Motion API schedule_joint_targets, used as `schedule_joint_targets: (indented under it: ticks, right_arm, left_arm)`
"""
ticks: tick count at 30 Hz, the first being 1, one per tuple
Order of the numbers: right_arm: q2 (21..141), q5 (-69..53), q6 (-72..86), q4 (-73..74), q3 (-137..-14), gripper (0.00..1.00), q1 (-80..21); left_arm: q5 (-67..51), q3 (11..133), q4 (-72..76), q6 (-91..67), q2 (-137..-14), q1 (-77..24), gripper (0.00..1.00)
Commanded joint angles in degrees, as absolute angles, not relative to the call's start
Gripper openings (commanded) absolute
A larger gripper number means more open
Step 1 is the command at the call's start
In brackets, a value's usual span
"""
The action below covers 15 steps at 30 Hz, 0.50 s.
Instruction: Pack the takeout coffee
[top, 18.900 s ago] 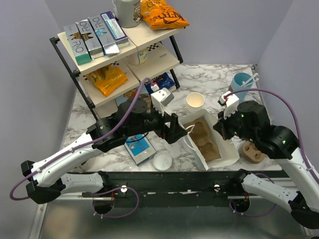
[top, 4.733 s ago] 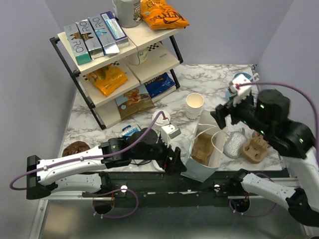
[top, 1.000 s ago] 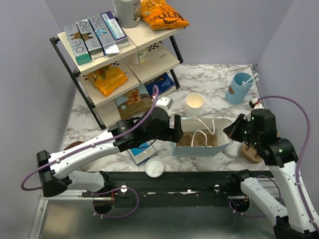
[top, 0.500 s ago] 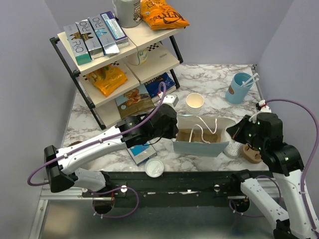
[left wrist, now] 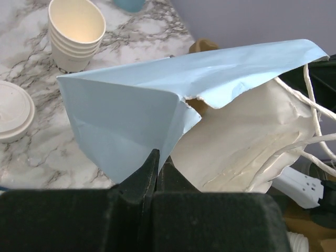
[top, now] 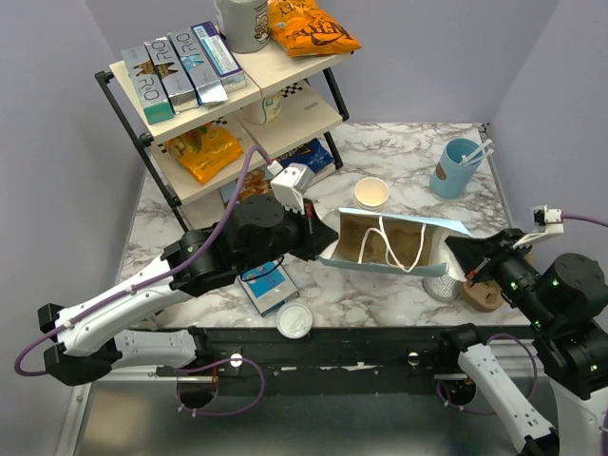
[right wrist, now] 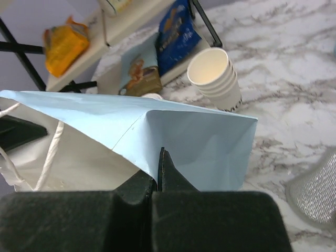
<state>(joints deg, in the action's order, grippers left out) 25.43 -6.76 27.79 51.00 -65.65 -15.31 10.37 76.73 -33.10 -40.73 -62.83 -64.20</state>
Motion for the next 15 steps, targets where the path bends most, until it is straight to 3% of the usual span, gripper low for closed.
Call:
schedule_joint_targets:
  ticks: [1, 15]
  right_arm:
    - [26.98, -7.47, 25.66, 50.53, -69.69, 0.01, -15.21]
    - [32.07, -6.33, 30.58, 57.48, -66.89, 0.01, -15.21]
  left_arm:
    - [9.93, 78.57, -32.52, -36.39, -61.79, -63.90, 0.00]
    - [8.79, 80.16, -34.02, -39.64, -69.07, -63.98, 0.00]
